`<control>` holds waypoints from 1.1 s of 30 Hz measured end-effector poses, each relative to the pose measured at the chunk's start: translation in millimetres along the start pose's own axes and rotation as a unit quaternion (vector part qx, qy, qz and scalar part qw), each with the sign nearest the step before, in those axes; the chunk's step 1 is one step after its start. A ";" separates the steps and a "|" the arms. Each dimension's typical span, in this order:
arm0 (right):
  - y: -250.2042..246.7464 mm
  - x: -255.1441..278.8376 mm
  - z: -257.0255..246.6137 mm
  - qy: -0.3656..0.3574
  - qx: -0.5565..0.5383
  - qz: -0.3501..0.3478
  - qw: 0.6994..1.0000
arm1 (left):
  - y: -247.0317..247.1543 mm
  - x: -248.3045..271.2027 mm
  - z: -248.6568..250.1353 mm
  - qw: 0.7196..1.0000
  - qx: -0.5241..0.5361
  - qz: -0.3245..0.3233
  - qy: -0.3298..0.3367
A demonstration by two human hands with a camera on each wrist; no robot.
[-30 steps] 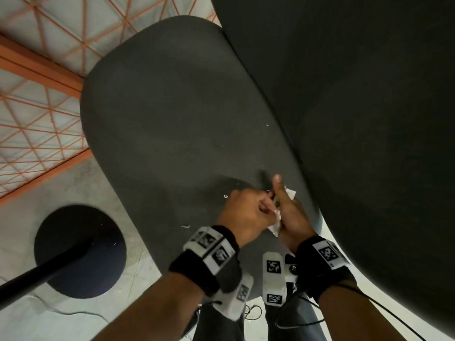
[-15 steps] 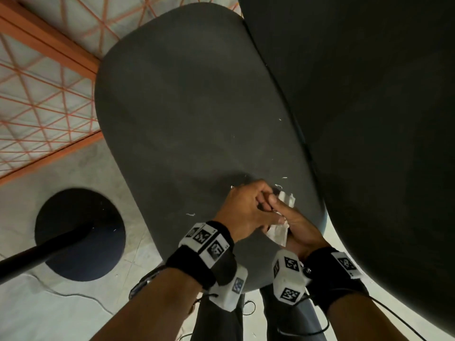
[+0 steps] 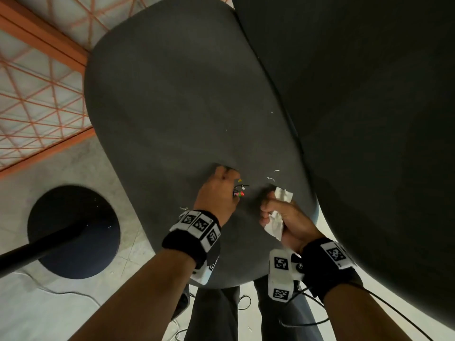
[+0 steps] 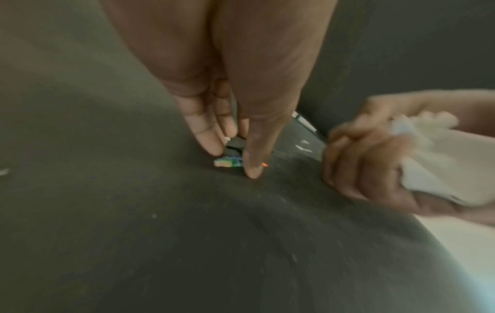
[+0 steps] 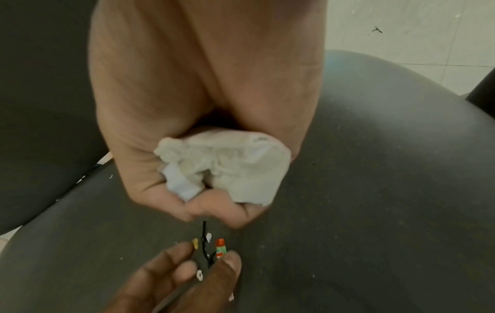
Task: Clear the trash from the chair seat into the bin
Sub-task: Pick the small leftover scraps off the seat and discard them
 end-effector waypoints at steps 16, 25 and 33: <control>-4.9 8.8 -1.6 -0.017 0.087 0.097 0.991 | 5.1 -4.0 14.8 0.989 -0.092 -0.087 0.076; 25.2 9.8 3.5 -0.048 0.118 0.040 0.991 | -19.3 37.5 36.2 0.941 0.322 -0.092 -0.036; 39.9 10.3 25.3 0.044 0.049 -0.077 0.995 | -10.8 71.2 -6.6 0.915 0.376 0.011 -0.147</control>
Point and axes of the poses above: each hand's wrist, its own x-axis away from the middle knuckle, its own y-axis out of the palm, z = x × y, the point moved 3 cm from there along -x, towards the middle knuckle, and after that the axes turned 1 degree about -y, right-handed, at the moved point
